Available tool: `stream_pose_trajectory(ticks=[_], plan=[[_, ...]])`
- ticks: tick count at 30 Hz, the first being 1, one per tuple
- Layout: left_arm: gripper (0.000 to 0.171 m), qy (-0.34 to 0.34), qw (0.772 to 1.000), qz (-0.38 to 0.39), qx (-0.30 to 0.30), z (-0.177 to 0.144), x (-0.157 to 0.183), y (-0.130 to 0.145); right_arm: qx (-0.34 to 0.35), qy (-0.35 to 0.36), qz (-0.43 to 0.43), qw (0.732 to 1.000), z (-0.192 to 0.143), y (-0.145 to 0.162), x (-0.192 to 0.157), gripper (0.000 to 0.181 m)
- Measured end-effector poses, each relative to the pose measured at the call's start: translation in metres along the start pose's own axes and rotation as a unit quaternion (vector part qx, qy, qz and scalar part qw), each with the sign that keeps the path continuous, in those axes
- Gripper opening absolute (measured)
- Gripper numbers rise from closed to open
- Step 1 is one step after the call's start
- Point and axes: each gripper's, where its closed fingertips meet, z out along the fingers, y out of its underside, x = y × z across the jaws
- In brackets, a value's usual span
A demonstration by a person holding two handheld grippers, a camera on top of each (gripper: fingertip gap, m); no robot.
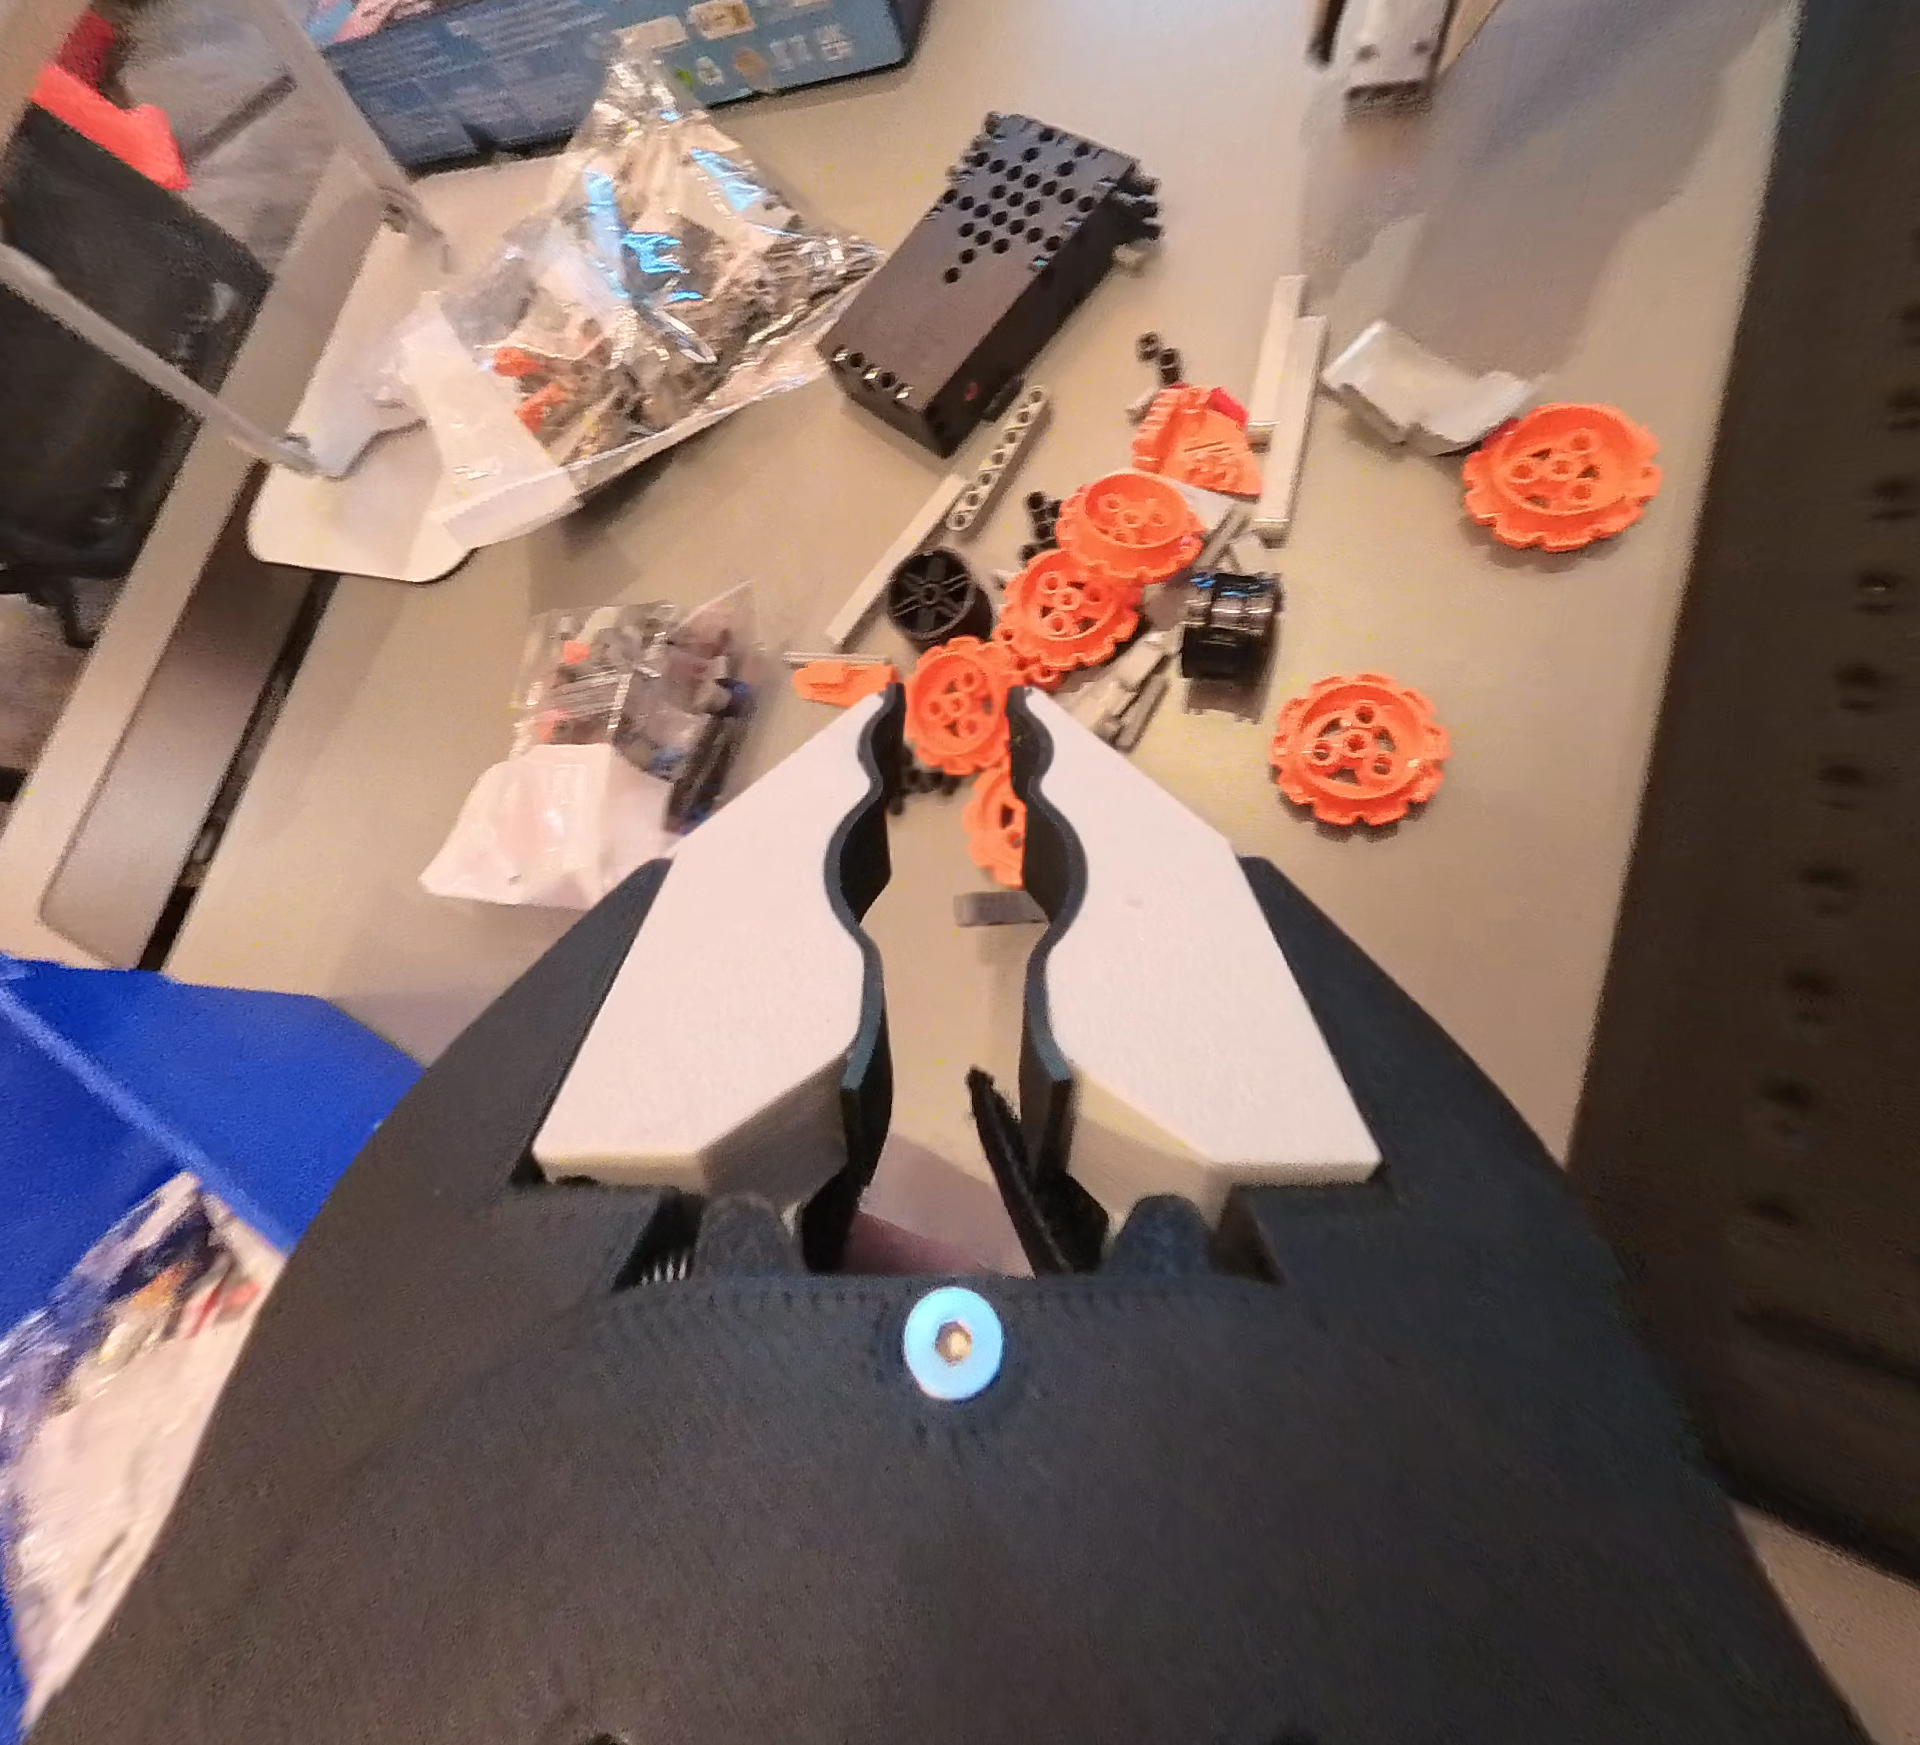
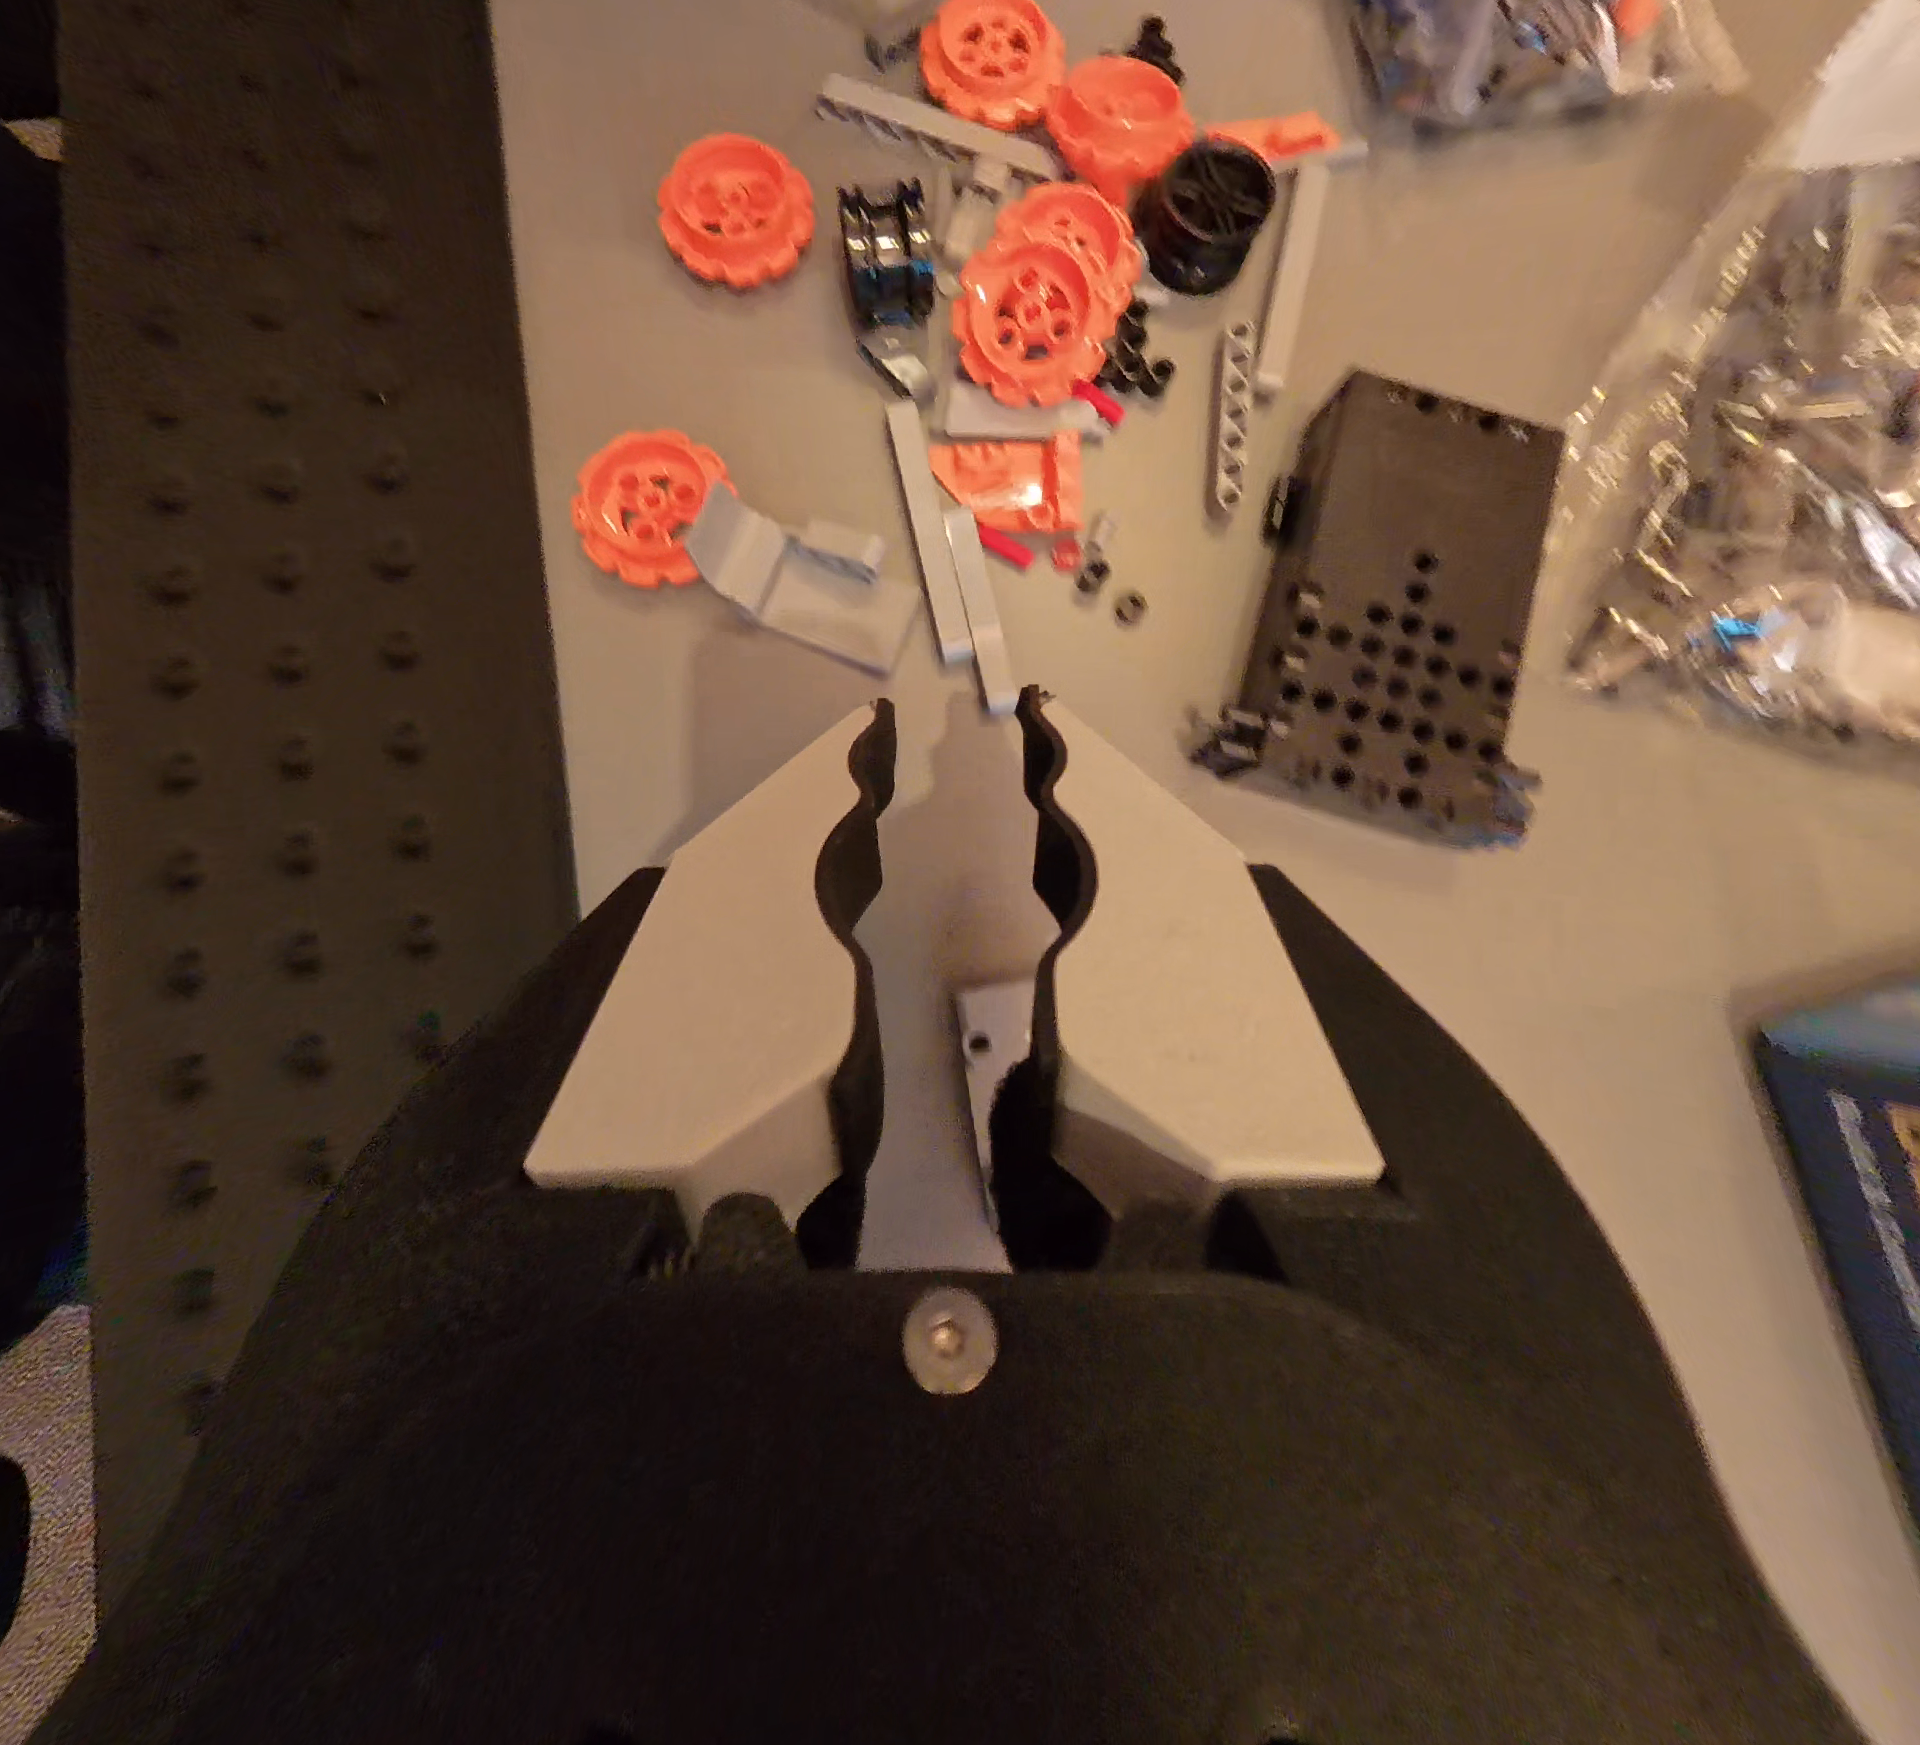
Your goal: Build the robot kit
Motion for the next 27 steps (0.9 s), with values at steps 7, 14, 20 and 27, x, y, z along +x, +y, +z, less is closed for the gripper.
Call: stream_pose_trajectory(ticks=[7, 14, 20, 27], plan=[[0.017, 0.036, 0.999, -0.010, 0.000, 0.016, 0.031, 0.007, -0.016, -0.059, -0.039, 0.997, 0.046, -0.016, -0.018, 0.020], [0.022, 0.059, 0.997, -0.043, 0.008, 0.039, 0.049, 0.009, -0.016, -0.066, -0.019, 0.998, 0.055, -0.024, -0.009, 0.020], [0.030, 0.091, 0.994, -0.063, -0.006, 0.057, 0.066, 0.016, 0.008, -0.038, 0.032, 0.999, 0.073, -0.048, 0.022, 0.035], [0.031, 0.122, 0.990, -0.067, 0.000, 0.054, 0.080, 0.020, -0.013, -0.132, 0.010, 0.991, 0.094, -0.047, -0.009, 0.032]])
